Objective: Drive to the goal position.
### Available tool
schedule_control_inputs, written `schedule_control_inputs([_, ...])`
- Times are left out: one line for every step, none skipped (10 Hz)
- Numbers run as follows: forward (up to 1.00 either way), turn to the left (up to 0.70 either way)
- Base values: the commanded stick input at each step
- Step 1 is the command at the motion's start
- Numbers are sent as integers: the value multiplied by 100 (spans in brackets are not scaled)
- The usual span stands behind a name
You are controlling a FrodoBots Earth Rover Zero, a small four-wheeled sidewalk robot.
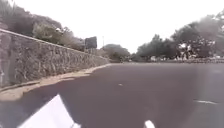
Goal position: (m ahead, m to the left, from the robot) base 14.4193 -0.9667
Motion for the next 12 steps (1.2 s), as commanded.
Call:
schedule_control_inputs([50,0])
schedule_control_inputs([50,0])
schedule_control_inputs([50,0])
schedule_control_inputs([50,0])
schedule_control_inputs([50,0])
schedule_control_inputs([50,0])
schedule_control_inputs([50,0])
schedule_control_inputs([50,0])
schedule_control_inputs([50,0])
schedule_control_inputs([50,0])
schedule_control_inputs([50,0])
schedule_control_inputs([50,0])
